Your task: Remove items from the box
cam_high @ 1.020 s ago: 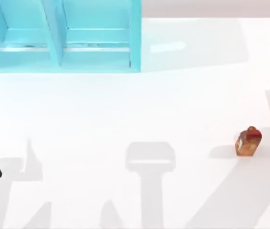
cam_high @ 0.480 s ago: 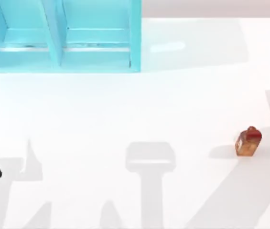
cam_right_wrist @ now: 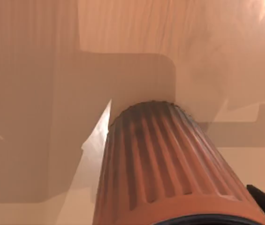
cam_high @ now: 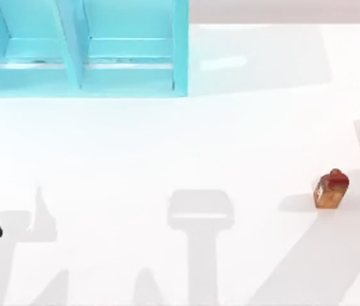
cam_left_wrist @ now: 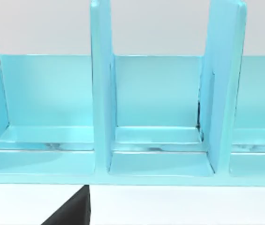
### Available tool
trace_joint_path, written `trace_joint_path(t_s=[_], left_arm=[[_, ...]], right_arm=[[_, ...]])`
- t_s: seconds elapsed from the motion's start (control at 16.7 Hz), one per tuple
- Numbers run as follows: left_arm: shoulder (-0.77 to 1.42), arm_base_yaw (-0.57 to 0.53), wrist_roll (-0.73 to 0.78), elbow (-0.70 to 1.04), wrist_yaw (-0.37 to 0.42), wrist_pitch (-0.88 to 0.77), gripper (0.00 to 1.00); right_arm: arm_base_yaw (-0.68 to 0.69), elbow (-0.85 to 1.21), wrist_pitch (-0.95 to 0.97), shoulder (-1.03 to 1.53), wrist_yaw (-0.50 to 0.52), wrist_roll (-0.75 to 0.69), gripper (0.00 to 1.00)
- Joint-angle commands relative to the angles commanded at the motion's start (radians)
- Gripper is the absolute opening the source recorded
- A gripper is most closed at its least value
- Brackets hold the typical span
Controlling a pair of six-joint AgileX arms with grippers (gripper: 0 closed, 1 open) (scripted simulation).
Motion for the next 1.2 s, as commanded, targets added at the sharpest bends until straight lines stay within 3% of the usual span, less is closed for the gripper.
trace_joint_path(t_s=[0.3, 0.84, 1.2], left_arm=[[0.0, 0.0, 0.0, 0.0, 0.0, 0.0, 1.0], [0.0, 0.0, 0.0, 0.0, 0.0, 0.0, 1.0], [0.0, 0.0, 0.0, 0.0, 0.0, 0.0, 1.0]], right_arm=[[0.001, 0.039, -0.04, 0.001, -0.003, 0.002, 0.0], [-0.007, 0.46, -0.472, -0.006, 0.0, -0.003, 0.0], [-0.003, 0.5, -0.511, -0.007, -0.001, -0.002, 0.0]])
